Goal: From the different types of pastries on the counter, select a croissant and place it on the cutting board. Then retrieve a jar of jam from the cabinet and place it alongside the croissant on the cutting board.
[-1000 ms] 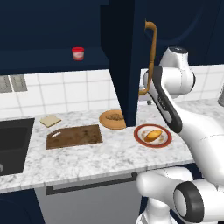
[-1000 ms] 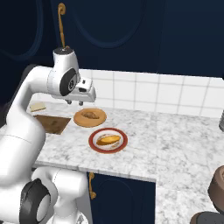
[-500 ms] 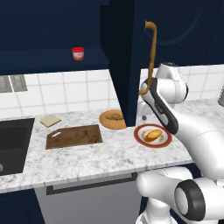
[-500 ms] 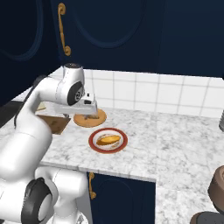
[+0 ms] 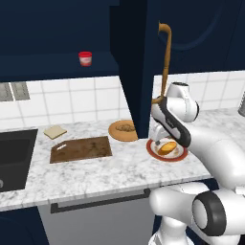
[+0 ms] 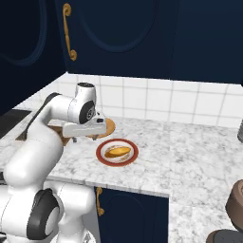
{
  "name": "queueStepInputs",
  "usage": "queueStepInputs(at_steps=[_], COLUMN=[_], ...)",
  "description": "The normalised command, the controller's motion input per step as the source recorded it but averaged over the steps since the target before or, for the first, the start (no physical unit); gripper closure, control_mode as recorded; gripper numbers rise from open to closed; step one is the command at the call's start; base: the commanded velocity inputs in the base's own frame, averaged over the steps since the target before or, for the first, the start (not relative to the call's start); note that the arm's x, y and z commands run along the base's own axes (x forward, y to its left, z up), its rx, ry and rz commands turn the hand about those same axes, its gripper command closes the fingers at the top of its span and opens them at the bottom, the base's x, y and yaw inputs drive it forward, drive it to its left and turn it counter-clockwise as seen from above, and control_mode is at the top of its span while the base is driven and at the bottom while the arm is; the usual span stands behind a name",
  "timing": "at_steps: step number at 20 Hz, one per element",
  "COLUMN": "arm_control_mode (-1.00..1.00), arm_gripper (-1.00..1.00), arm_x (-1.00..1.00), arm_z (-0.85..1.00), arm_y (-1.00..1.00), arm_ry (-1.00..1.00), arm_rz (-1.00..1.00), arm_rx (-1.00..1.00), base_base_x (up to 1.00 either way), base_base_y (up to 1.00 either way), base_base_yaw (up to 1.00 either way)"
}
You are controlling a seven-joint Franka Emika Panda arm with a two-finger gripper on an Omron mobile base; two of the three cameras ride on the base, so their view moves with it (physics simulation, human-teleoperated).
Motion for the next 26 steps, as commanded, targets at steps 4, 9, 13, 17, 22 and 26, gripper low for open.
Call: queueStepInputs(at_steps=[4, 9, 13, 17, 22, 26], arm_control_mode=[-1.0, -1.0, -1.0, -1.0, -1.0, -1.0], arm_gripper=[-1.0, -1.0, -1.0, -1.0, -1.0, -1.0], arm_x=[0.36, 0.39, 0.3, 0.19, 0.41, 0.65], arm_z=[-0.05, -0.02, -0.05, -0.22, -0.33, -0.16], arm_y=[0.0, 0.04, 0.06, 0.21, 0.36, 0.11], arm_ry=[0.02, 0.02, 0.02, 0.0, 0.0, 0.0], arm_rz=[0.32, 0.4, 0.25, 0.0, 0.0, 0.01], arm_rx=[0.0, 0.0, 0.03, 0.03, 0.02, 0.01], base_base_x=[0.0, 0.0, 0.0, 0.0, 0.0, 0.0], base_base_y=[0.0, 0.0, 0.0, 0.0, 0.0, 0.0], base_base_yaw=[0.0, 0.0, 0.0, 0.0, 0.0, 0.0])
